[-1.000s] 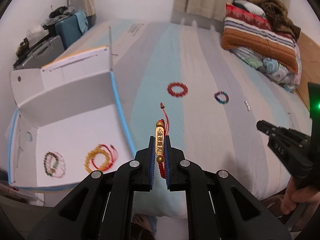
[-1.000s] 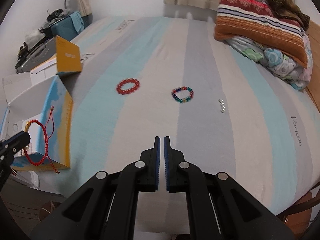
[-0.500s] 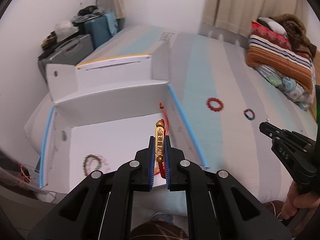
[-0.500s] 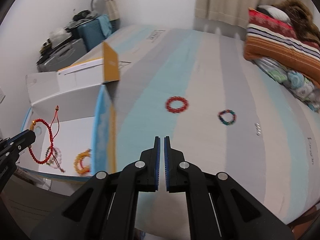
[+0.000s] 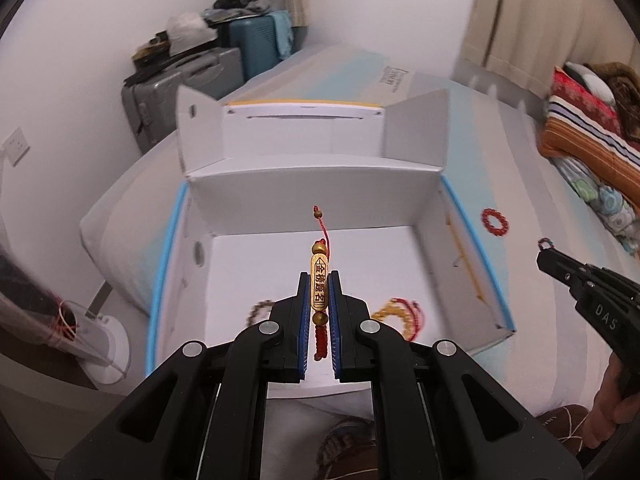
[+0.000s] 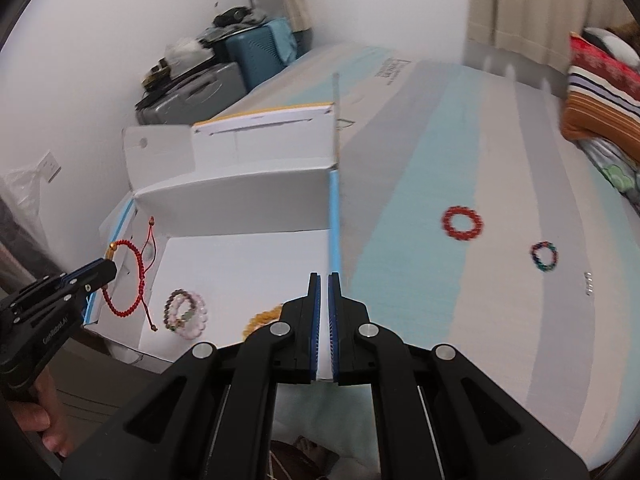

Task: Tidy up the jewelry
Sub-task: 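Lift and carry both held items over the open white box, then lower both items into the box and open both tools, then move both open tools back from the box toward the remaining bracelets, then grasp the red bead bracelet with left tool while right tool grasps pearl string, then lift and carry both held items over the open white box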

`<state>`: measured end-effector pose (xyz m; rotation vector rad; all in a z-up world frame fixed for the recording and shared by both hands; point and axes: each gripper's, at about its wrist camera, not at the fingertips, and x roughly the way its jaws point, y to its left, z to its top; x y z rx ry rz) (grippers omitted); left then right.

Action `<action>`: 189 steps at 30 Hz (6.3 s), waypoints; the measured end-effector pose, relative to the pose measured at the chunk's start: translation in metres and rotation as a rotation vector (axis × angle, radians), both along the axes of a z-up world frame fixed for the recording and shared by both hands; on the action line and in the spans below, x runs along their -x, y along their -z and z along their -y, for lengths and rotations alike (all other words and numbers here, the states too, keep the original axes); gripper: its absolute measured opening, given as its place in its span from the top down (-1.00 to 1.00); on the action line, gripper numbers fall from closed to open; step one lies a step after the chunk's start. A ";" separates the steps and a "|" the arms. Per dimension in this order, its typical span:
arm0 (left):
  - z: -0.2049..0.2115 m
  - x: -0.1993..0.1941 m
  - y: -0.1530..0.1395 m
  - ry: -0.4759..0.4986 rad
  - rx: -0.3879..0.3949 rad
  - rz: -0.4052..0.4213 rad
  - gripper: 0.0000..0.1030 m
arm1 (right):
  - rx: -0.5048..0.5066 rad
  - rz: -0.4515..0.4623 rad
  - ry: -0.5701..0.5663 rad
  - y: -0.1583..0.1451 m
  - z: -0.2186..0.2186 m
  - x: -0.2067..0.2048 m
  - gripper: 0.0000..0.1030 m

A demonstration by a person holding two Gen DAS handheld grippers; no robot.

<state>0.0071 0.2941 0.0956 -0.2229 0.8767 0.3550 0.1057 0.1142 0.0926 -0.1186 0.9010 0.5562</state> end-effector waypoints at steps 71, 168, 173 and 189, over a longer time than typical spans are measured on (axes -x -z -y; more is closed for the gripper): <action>0.025 -0.042 0.041 -0.109 -0.020 -0.037 -0.89 | 0.099 0.059 0.064 0.047 0.027 -0.017 -0.85; 0.287 -0.310 0.165 0.337 -0.015 -0.188 0.76 | -0.016 -0.272 0.539 0.151 0.351 -0.221 0.80; 0.284 -0.292 0.159 0.337 -0.009 -0.193 0.76 | -0.008 -0.236 0.539 0.139 0.342 -0.212 0.80; 0.247 -0.238 0.112 0.317 -0.034 -0.178 0.76 | 0.134 -0.086 0.522 0.108 0.297 -0.162 0.80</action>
